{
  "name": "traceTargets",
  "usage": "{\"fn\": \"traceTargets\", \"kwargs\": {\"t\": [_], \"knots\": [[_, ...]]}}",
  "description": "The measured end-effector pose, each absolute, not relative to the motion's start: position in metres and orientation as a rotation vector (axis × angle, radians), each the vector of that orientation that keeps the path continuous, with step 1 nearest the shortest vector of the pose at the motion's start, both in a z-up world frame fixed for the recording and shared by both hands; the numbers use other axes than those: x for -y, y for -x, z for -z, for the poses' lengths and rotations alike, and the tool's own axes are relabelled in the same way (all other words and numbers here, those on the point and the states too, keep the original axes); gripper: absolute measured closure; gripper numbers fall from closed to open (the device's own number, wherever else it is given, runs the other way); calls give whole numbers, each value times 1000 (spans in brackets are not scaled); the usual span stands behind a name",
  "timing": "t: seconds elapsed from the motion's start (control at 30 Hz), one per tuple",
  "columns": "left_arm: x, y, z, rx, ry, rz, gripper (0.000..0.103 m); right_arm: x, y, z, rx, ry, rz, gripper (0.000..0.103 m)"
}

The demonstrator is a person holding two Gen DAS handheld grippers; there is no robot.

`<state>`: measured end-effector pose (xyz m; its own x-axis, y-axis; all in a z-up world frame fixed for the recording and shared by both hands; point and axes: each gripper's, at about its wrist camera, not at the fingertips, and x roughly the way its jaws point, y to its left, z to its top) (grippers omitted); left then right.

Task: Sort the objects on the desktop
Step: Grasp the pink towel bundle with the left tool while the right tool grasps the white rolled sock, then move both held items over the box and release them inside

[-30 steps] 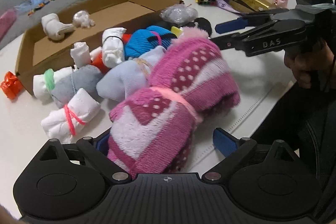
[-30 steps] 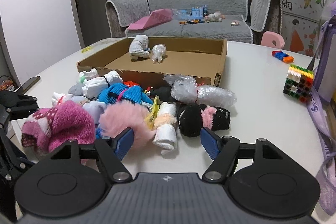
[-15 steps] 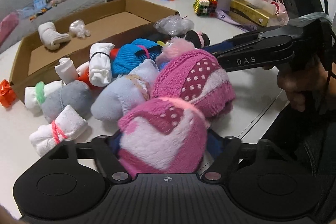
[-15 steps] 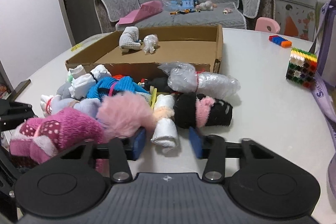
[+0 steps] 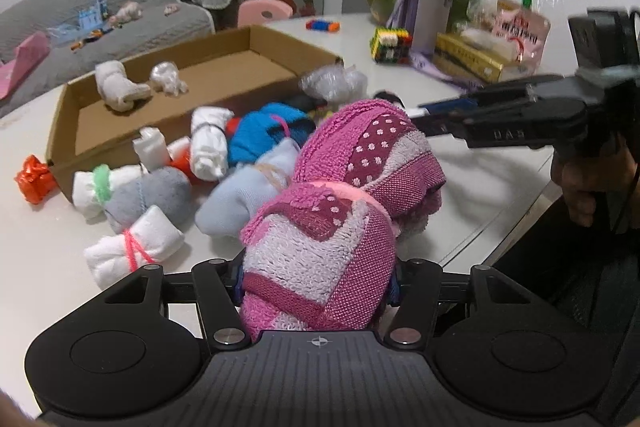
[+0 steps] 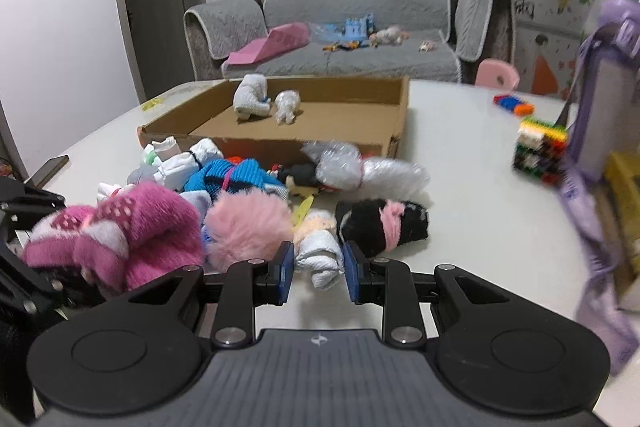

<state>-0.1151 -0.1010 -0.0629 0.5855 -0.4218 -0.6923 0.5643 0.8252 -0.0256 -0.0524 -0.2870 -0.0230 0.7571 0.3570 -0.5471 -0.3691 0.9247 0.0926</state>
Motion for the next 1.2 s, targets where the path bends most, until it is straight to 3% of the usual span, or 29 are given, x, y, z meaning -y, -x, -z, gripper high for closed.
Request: {"fn": "traceTargets", "kwargs": {"t": [0.23,0.77,0.83,0.9,0.93,1.03,1.1,1.2], "knots": [[84,116,37,-697,-148,538,39,297,60,14,-558,-1,-397,79],[66,113,29,-682,-108,501,39,278,38,43,-715,100,-406,80],[64,111,28,-684,-102,495,39,279,40,44,-715,101,-402,77],[63,111,28,-687,-104,488,39,278,38,44,-711,102,-390,54],[63,111,28,-687,-106,485,39,277,36,46,-713,108,-386,52],[63,112,28,-691,-109,482,39,274,34,46,-703,129,-395,63],[62,111,28,-694,-110,479,39,274,31,46,-699,116,-396,80],[61,109,27,-700,-107,467,39,275,33,45,-692,107,-391,82]]}}
